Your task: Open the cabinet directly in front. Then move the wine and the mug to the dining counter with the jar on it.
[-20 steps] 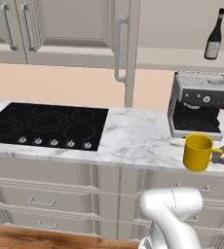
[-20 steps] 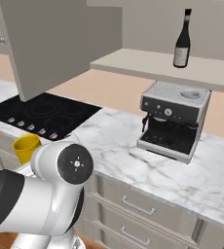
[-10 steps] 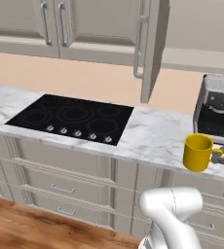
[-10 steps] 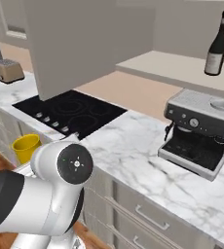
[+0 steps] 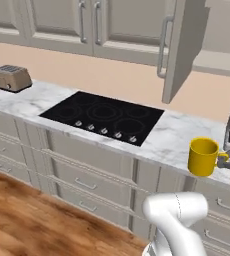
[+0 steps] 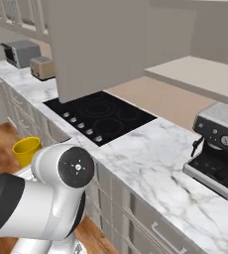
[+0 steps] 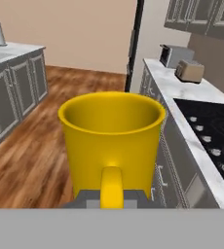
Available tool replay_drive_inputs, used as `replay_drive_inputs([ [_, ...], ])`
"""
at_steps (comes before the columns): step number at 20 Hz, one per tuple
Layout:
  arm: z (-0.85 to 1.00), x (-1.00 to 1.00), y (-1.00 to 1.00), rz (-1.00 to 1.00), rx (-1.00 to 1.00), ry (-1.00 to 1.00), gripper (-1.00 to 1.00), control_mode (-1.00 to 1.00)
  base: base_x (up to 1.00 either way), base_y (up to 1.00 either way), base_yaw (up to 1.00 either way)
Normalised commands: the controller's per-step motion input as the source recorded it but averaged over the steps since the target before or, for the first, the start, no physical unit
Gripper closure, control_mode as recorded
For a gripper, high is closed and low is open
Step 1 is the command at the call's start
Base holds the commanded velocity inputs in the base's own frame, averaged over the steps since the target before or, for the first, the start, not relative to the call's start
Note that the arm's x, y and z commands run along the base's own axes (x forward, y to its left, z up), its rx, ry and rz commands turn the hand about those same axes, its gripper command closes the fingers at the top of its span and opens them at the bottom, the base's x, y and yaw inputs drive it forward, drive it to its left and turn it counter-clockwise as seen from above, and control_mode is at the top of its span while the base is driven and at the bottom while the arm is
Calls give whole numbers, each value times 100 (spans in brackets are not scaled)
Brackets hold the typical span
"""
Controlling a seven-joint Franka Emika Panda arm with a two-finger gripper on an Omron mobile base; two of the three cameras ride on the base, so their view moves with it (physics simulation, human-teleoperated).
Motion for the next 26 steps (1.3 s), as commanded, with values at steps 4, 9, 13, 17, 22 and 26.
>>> replay_drive_inputs([
  [4,0,0,0,0,0,0,100,100,-20,10,36],
  [9,0,0,0,0,0,0,100,100,-15,11,37],
  [13,0,0,0,0,0,0,100,100,-11,13,38],
  [17,0,0,0,0,0,0,100,100,-15,13,38],
  [22,0,0,0,0,0,0,100,100,-16,10,39],
  [26,0,0,0,0,0,0,100,100,-13,7,38],
])
